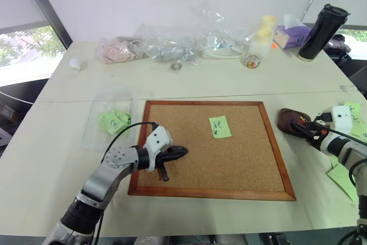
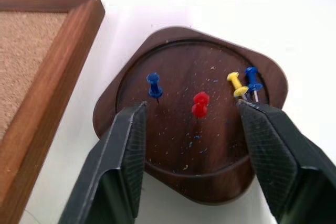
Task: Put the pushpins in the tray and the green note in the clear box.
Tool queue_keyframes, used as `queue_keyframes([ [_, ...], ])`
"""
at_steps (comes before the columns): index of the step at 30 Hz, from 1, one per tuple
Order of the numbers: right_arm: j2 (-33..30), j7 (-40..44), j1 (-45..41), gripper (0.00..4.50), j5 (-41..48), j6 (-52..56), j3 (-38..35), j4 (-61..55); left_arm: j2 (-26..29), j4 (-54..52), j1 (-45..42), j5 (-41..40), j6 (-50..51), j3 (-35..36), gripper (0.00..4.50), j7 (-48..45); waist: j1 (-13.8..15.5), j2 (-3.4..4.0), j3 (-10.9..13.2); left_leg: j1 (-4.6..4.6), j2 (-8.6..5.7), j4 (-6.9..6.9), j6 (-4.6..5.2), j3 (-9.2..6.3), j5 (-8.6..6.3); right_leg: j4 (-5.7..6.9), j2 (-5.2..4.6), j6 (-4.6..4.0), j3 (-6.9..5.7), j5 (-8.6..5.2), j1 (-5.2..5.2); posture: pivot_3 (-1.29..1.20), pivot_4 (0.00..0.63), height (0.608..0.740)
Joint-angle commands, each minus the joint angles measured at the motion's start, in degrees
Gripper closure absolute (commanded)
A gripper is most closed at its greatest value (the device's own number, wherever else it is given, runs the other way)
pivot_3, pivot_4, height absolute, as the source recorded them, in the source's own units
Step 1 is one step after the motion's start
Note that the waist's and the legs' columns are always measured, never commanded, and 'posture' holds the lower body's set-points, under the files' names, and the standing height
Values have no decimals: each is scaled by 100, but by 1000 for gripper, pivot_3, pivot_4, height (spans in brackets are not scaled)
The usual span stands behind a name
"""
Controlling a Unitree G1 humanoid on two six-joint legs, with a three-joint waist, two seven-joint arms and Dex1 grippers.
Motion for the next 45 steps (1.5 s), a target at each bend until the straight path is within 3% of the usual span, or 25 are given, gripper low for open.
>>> queue_keyframes([
  [1,-172,26,-80,1699,216,146,-238,-526,46,235,144,113,125,-132,4500,-19,1,0,0,0,0,0,0,0,0,0,0,0,0,0,0,0,150,740],
  [9,-593,331,-80,1699,1079,1270,-486,-1861,59,235,130,114,128,-124,4500,-34,7,4,3,-4,1,0,0,-2,0,-1,-1,0,1,0,-2,0,150,740],
  [16,-317,298,-571,1699,1832,1843,414,-3253,57,321,75,157,87,-134,4500,-80,14,-5,8,-4,4,0,1,-2,-1,-5,-1,0,0,0,-1,0,150,740],
  [31,297,526,-485,1699,450,518,2705,-2652,47,376,105,190,-12,-106,4500,-34,14,-18,9,-13,0,2,3,-9,-2,-16,-2,0,-8,0,-3,0,150,740],
  [34,381,513,-527,2465,213,331,2898,-2482,59,332,132,190,-4,-99,4500,-18,9,-18,9,-13,-1,2,3,-9,-1,-16,0,0,-10,0,-3,0,150,740],
  [36,399,576,-533,3429,144,262,2965,-2472,66,318,135,188,5,-95,4500,-10,9,-18,9,-13,-1,2,3,-10,-1,-15,0,0,-11,0,-4,0,150,740],
  [45,656,576,-611,3429,-161,148,3151,-2297,78,195,159,152,100,-70,4500,42,4,-18,9,-13,0,2,2,-10,-1,-15,0,0,-12,0,-5,0,150,740],
])
